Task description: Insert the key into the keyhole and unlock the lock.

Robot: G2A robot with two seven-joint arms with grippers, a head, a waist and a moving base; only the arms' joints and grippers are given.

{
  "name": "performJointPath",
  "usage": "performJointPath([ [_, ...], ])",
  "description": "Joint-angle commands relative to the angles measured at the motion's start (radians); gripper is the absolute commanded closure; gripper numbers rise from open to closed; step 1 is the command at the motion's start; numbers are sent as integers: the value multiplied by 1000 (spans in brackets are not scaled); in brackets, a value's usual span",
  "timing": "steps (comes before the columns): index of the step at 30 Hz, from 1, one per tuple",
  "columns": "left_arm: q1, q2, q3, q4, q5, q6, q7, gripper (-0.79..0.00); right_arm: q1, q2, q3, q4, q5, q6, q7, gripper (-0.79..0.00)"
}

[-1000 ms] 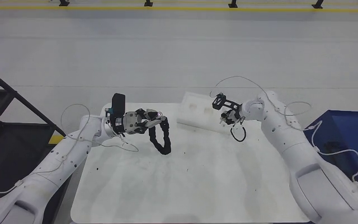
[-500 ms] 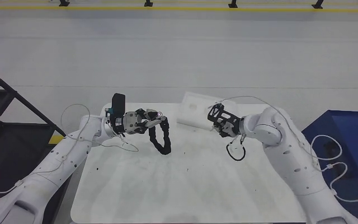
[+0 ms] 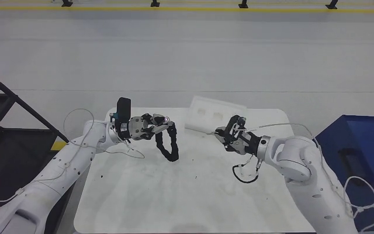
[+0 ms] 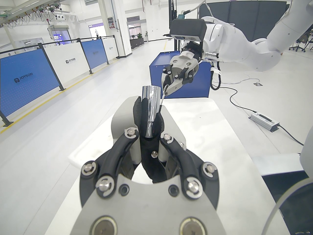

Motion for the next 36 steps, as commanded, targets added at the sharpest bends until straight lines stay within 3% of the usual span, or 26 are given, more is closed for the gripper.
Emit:
performJointPath([
  [1, 0, 0, 0, 0, 0, 0, 0, 0, -16, 2, 12, 2, 3, 3, -35, 0],
  [15, 0, 0, 0, 0, 0, 0, 0, 0, -38, 3, 18, 11, -6, 39, -59, 0],
  [19, 25, 1, -27, -40, -12, 68, -42, 0, -28, 1, 1, 18, 133, 78, 11, 0],
  [22, 48, -1, -39, -91, 9, 107, -37, 0, -30, 3, -5, -43, 128, 174, 96, 0],
  [27, 85, -14, -29, -157, 107, 202, 1, 0, -74, 7, 24, -151, 183, 270, 121, 0],
  [36, 87, -51, 10, -128, 278, 349, 142, 0, -165, 16, 76, -286, 324, 351, 173, 0],
])
